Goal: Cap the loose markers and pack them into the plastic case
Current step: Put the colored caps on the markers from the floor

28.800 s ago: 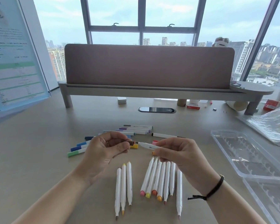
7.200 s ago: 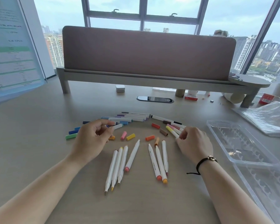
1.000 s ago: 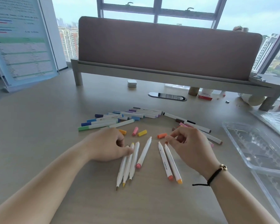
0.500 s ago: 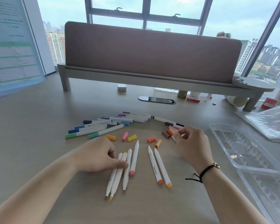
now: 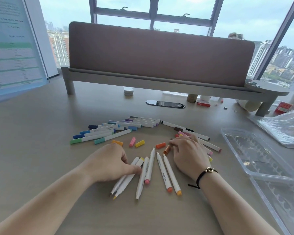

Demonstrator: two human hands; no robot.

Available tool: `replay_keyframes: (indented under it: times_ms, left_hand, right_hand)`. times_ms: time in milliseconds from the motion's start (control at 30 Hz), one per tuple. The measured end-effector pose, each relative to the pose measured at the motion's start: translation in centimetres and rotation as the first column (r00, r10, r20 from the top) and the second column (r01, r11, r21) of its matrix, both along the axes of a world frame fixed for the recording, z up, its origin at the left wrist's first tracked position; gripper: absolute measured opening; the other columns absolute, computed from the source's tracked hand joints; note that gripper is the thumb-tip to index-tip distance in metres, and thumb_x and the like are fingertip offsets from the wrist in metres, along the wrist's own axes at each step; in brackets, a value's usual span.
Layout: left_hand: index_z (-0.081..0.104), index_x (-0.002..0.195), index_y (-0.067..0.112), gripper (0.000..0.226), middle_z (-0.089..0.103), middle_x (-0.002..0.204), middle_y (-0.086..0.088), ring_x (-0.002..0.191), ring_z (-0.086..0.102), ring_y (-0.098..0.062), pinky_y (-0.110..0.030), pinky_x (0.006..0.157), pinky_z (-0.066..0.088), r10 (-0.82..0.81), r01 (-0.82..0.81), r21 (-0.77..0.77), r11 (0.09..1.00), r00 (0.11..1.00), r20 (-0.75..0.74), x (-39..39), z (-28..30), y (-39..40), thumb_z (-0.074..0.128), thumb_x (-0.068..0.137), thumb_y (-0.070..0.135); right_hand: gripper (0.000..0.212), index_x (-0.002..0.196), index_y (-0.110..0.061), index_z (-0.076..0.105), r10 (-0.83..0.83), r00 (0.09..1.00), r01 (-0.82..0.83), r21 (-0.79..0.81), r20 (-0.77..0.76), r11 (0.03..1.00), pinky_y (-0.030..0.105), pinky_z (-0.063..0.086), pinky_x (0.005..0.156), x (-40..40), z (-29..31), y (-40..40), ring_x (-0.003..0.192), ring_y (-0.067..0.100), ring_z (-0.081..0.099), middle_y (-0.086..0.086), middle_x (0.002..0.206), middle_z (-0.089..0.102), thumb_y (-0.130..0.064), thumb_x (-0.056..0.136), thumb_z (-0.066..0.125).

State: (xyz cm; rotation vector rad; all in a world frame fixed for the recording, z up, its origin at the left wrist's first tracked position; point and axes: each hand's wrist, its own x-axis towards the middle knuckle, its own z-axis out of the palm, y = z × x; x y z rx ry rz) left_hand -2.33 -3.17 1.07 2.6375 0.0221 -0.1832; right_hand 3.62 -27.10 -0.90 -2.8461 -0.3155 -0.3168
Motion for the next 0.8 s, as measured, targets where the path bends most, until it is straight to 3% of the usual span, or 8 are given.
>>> replay_keyframes:
  times_ms: [267, 333, 400, 467, 533, 567, 667, 800]
  left_hand:
    - [0.066, 0.067, 0.018, 0.046, 0.047, 0.053, 0.008, 0.049, 0.043, -0.005, -0.022, 0.051, 0.031, -0.015, 0.015, -0.001, 1.000, 1.000, 0.012, -0.1, 0.7, 0.0, 0.068, 0.081, 0.062]
    - [0.066, 0.067, 0.019, 0.042, 0.046, 0.047, 0.011, 0.043, 0.042, -0.002, -0.020, 0.049, 0.031, 0.014, -0.012, -0.137, 0.990, 1.000, 0.015, 0.0, 1.1, 0.4, 0.068, 0.083, 0.058]
    - [0.069, 0.077, 0.008, 0.044, 0.049, 0.049, 0.008, 0.044, 0.041, -0.004, -0.022, 0.050, 0.034, 0.117, -0.104, -0.420, 0.902, 0.993, 0.007, 0.1, 1.4, 0.5, 0.068, 0.084, 0.052]
    - [0.070, 0.084, 0.002, 0.041, 0.049, 0.054, -0.002, 0.046, 0.040, -0.012, -0.023, 0.045, 0.031, 0.204, -0.178, -0.765, 0.619, 0.977, -0.062, 0.3, 1.5, 0.7, 0.067, 0.085, 0.043]
    - [0.073, 0.083, 0.006, 0.029, 0.051, 0.058, -0.005, 0.047, 0.042, -0.013, -0.023, 0.040, 0.033, 0.236, -0.165, -0.928, 0.335, 0.968, -0.087, 0.3, 1.7, 0.9, 0.066, 0.088, 0.034]
    - [0.074, 0.081, 0.008, 0.025, 0.054, 0.060, -0.006, 0.047, 0.045, -0.014, -0.023, 0.039, 0.036, 0.246, -0.146, -0.960, 0.240, 0.965, -0.085, 0.3, 1.7, 1.0, 0.066, 0.089, 0.031]
    - [0.077, 0.078, 0.010, 0.021, 0.064, 0.067, -0.010, 0.049, 0.052, -0.014, -0.024, 0.040, 0.044, 0.263, -0.122, -0.984, 0.130, 0.961, -0.084, 0.3, 1.7, 1.1, 0.068, 0.084, 0.028]
    - [0.080, 0.081, 0.013, 0.016, 0.071, 0.079, -0.015, 0.055, 0.058, -0.014, -0.026, 0.046, 0.052, 0.236, -0.083, -0.988, 0.128, 0.970, -0.051, 0.1, 1.6, 0.5, 0.068, 0.081, 0.023]
  right_hand:
    - [0.020, 0.094, -0.024, 0.071, -0.066, 0.997, 0.059, 0.153, 0.035, 0.986, 0.033, 0.049, 0.073, -0.8, 0.5, -0.2, 0.094, 0.024, 0.061, -0.002, 0.090, 0.069, -0.013, 0.088, 0.055]
    - [0.019, 0.094, -0.024, 0.067, -0.060, 0.997, 0.048, 0.209, 0.052, 0.977, 0.032, 0.050, 0.073, -0.8, 0.4, -0.2, 0.088, 0.019, 0.062, -0.008, 0.086, 0.066, -0.011, 0.086, 0.056]
    - [0.019, 0.098, -0.026, 0.064, -0.070, 0.997, 0.059, 0.339, 0.021, 0.939, 0.022, 0.045, 0.068, -0.9, 0.7, -0.2, 0.083, 0.012, 0.061, -0.013, 0.085, 0.065, -0.011, 0.087, 0.059]
    - [0.021, 0.103, -0.029, 0.065, -0.062, 0.996, 0.084, 0.548, -0.058, 0.832, 0.010, 0.040, 0.062, -1.1, 1.0, 0.0, 0.080, 0.006, 0.062, -0.013, 0.086, 0.068, -0.012, 0.090, 0.064]
    - [0.026, 0.111, -0.026, 0.067, 0.017, 0.987, 0.117, 0.772, -0.163, 0.624, 0.013, 0.043, 0.064, -1.2, 1.3, 0.3, 0.073, 0.007, 0.061, -0.010, 0.084, 0.069, -0.009, 0.092, 0.066]
    - [0.028, 0.116, -0.021, 0.067, 0.084, 0.976, 0.132, 0.854, -0.200, 0.504, 0.019, 0.044, 0.065, -1.3, 1.5, 0.5, 0.069, 0.010, 0.058, -0.006, 0.082, 0.068, -0.005, 0.093, 0.064]
    - [0.026, 0.116, -0.005, 0.066, 0.299, 0.926, 0.173, 0.964, -0.229, 0.201, 0.027, 0.042, 0.058, -2.0, 2.1, 1.0, 0.061, 0.016, 0.050, 0.008, 0.075, 0.061, 0.007, 0.095, 0.055]
    - [0.017, 0.104, 0.002, 0.067, 0.500, 0.848, 0.190, 0.981, -0.178, 0.028, 0.027, 0.054, 0.065, -3.3, 3.0, 1.6, 0.067, 0.020, 0.062, 0.016, 0.082, 0.069, 0.006, 0.094, 0.054]
